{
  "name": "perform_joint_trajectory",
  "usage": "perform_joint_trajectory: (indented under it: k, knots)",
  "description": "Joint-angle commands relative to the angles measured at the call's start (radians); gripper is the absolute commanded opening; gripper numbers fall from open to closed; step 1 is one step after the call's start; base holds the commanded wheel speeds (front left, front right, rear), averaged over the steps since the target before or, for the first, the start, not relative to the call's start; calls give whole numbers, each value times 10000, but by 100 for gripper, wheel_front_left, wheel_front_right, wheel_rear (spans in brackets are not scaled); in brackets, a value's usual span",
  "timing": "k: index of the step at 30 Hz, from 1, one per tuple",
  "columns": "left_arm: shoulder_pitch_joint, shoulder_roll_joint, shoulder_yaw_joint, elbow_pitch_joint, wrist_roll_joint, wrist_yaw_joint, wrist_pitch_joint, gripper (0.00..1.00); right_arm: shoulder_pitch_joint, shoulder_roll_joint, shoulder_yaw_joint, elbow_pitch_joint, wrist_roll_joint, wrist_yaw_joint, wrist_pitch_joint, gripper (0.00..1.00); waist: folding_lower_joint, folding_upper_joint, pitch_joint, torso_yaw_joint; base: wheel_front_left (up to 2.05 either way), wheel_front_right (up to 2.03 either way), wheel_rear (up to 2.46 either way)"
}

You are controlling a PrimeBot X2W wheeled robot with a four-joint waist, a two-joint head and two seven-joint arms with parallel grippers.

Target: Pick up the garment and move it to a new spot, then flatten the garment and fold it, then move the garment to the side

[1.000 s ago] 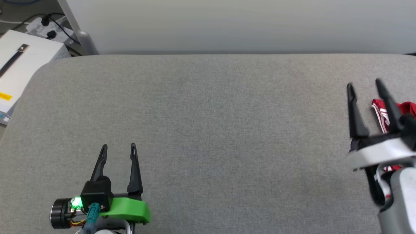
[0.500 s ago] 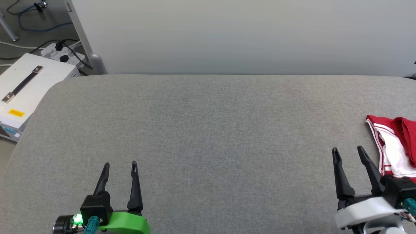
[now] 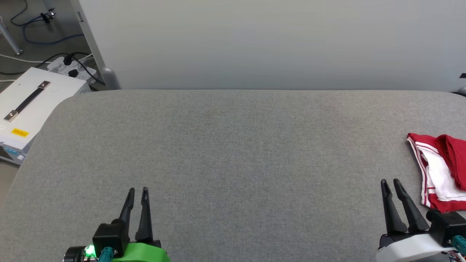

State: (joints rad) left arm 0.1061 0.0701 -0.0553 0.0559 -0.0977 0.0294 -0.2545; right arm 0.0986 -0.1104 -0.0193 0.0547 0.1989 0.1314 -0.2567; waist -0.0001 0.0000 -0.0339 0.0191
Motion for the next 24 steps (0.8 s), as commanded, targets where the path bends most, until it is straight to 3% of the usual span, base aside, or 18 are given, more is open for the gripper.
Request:
perform_joint_trajectory:
  k: [1, 24]
  knots:
    - [-3, -1, 0, -2, 3, -1, 10, 0, -3, 4, 1, -2, -6, 0, 8, 0, 1, 0, 1, -1, 0, 0, 0]
    - [-196, -37, 101, -103, 181, -54, 472, 0, -182, 113, 36, -101, -368, -1, 475, 0, 1, 0, 63, -35, 0, 0, 0]
